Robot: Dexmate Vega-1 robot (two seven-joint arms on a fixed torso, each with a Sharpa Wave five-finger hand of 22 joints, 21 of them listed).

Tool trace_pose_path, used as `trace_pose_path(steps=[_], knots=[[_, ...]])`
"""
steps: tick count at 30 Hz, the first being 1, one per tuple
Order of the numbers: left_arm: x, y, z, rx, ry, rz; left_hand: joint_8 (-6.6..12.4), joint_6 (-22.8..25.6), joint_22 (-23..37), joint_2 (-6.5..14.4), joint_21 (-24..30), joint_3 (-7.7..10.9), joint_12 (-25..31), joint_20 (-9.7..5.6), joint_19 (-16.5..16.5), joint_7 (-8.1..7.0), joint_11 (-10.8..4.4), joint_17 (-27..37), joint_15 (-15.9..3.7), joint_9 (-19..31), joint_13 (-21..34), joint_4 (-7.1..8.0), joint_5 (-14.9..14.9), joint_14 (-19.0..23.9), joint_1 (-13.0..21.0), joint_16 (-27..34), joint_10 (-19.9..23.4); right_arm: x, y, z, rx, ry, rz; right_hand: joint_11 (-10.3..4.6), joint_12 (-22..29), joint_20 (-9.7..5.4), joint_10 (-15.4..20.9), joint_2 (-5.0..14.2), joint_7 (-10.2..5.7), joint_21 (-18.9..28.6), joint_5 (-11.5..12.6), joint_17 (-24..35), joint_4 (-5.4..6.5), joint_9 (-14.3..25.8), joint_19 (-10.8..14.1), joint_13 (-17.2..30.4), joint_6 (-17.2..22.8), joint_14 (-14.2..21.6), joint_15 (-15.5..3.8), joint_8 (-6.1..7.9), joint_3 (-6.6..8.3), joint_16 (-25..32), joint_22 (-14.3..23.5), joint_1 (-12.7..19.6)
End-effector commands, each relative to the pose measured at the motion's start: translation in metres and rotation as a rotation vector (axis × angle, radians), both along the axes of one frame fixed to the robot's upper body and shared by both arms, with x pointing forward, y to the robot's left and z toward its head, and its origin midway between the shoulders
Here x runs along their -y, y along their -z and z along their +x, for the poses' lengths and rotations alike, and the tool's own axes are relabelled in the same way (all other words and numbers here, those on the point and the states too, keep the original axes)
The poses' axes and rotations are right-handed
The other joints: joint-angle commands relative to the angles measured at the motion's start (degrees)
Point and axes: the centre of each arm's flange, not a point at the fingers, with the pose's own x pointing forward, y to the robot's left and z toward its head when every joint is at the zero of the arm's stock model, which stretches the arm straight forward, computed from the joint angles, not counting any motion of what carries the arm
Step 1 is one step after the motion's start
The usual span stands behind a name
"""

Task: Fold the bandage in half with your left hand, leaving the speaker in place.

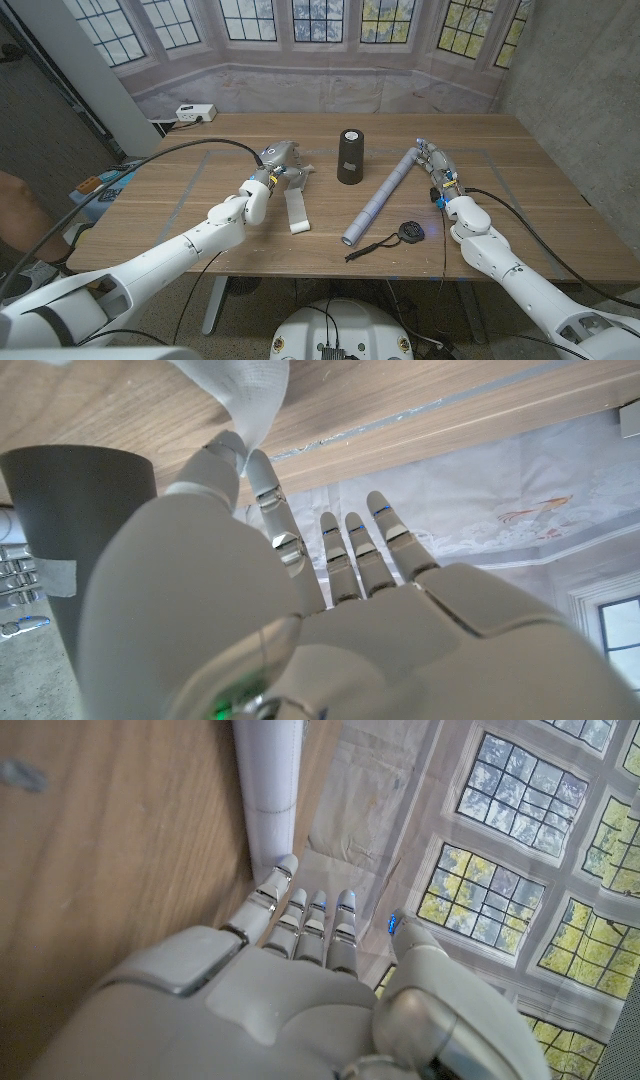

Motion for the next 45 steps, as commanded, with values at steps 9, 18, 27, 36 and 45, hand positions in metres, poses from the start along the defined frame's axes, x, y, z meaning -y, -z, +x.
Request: trace_pose_path(steps=[9, 18, 27, 36, 45], knots=[[0.000, 0.001, -0.017, 0.038, 0.041, 0.012, 0.31, 0.80, 0.12, 8.02, 0.15, 0.47, -0.10, -0.48, 0.18, -0.16, -0.14, 0.19, -0.17, -0.10, 0.29, -0.05, 0.32, 0.25, 8.02, -0.31, 0.02, -0.007, 0.000, -0.004, 0.011, -0.007, -0.006, 0.06, -0.15, -1.95, 0.59, 0.15, -0.03, -0.04, 0.07, 0.34, 0.04, 0.12, 0.34, 0.17, 0.20, 0.48, -1.10, -0.34, 0.38, 0.43, 0.21, 0.02], [0.002, 0.001, -0.025, 0.051, 0.060, 0.027, 0.30, 0.69, 0.11, 8.02, 0.17, 0.61, -0.12, -0.45, 0.11, 0.05, -0.18, 0.23, -0.21, -0.20, 0.29, 0.00, 0.40, 0.27, 7.99, -0.31, 0.13, -0.006, 0.002, -0.007, 0.016, -0.004, -0.006, 0.38, -0.18, -1.92, 0.53, 0.15, -0.01, -0.03, 0.07, 0.34, 0.03, 0.12, 0.38, 0.17, 0.23, 0.52, -1.04, -0.33, 0.40, 0.44, 0.21, 0.02], [0.005, 0.001, -0.034, 0.066, 0.081, 0.035, 0.35, 0.70, 0.11, 7.99, 0.18, 0.73, -0.18, -0.46, 0.05, -0.13, -0.25, 0.24, -0.26, -0.28, 0.30, 0.01, 0.48, 0.27, 8.00, -0.33, 0.09, -0.006, 0.003, -0.010, 0.020, -0.005, -0.006, 0.07, -0.18, -1.96, 0.52, 0.16, -0.03, -0.04, 0.07, 0.34, 0.05, 0.12, 0.34, 0.17, 0.23, 0.49, -1.04, -0.34, 0.41, 0.42, 0.21, 0.01], [0.007, 0.002, -0.045, 0.084, 0.106, 0.043, 0.40, 0.69, 0.10, 7.95, 0.21, 0.83, -0.21, -0.51, 0.00, -0.15, -0.40, 0.25, -0.39, -0.35, 0.30, 0.03, 0.55, 0.32, 7.97, -0.32, 0.11, -0.004, 0.005, -0.014, 0.023, -0.002, -0.005, -0.02, -0.17, -1.96, 0.56, 0.17, -0.03, -0.04, 0.06, 0.35, 0.09, 0.12, 0.35, 0.17, 0.20, 0.50, -1.05, -0.35, 0.41, 0.43, 0.21, -0.03], [0.006, 0.003, -0.050, 0.091, 0.127, 0.053, 0.40, 0.57, 0.10, 7.95, 0.24, 0.96, -0.22, -0.54, -0.02, -0.23, -0.36, 0.26, -0.35, -0.41, 0.31, 0.05, 0.65, 0.30, 7.94, -0.34, 0.21, -0.004, 0.007, -0.019, 0.025, 0.006, -0.006, 0.13, -0.16, -1.94, 0.58, 0.18, -0.03, -0.04, 0.06, 0.36, 0.10, 0.12, 0.37, 0.17, 0.25, 0.46, -1.03, -0.34, 0.43, 0.41, 0.21, -0.03]])
